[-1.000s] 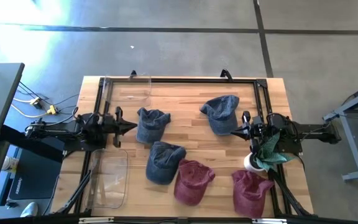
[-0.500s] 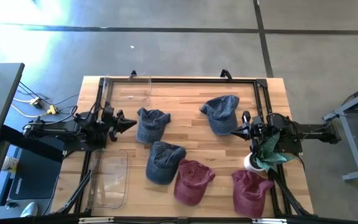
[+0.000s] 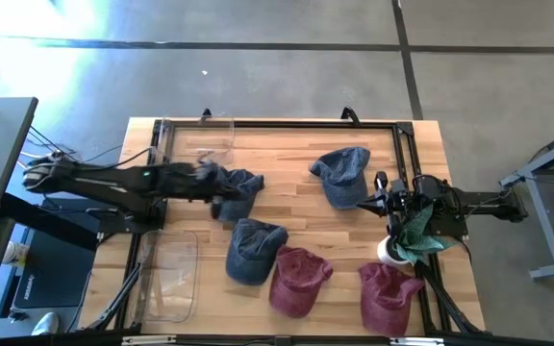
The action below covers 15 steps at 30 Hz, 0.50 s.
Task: Pick & Place hat
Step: Put the bottom blue cap into the top transparent bin
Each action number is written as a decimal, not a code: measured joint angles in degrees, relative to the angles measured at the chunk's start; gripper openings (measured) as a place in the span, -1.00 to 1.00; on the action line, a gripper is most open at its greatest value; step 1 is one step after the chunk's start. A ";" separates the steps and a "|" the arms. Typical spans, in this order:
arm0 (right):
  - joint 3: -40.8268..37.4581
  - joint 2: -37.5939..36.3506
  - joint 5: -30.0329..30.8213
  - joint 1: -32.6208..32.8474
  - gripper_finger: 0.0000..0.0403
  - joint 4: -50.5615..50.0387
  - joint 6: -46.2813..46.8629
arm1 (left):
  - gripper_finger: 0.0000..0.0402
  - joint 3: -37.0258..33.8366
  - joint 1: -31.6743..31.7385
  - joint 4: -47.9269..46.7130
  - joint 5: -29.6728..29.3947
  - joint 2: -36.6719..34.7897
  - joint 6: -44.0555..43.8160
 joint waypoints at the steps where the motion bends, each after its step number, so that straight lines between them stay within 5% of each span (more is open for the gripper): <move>1: -0.01 0.00 0.02 0.00 -1.00 0.00 0.00 | -1.00 3.02 0.00 -3.83 1.08 3.30 -0.13; 10: 0.00 0.02 0.00 0.02 -1.00 -0.02 0.00 | -0.96 33.07 0.01 -33.68 5.89 31.90 0.13; 15: -0.02 0.00 0.02 0.00 -1.00 0.00 0.00 | -0.67 46.27 0.04 -45.20 10.42 43.49 1.37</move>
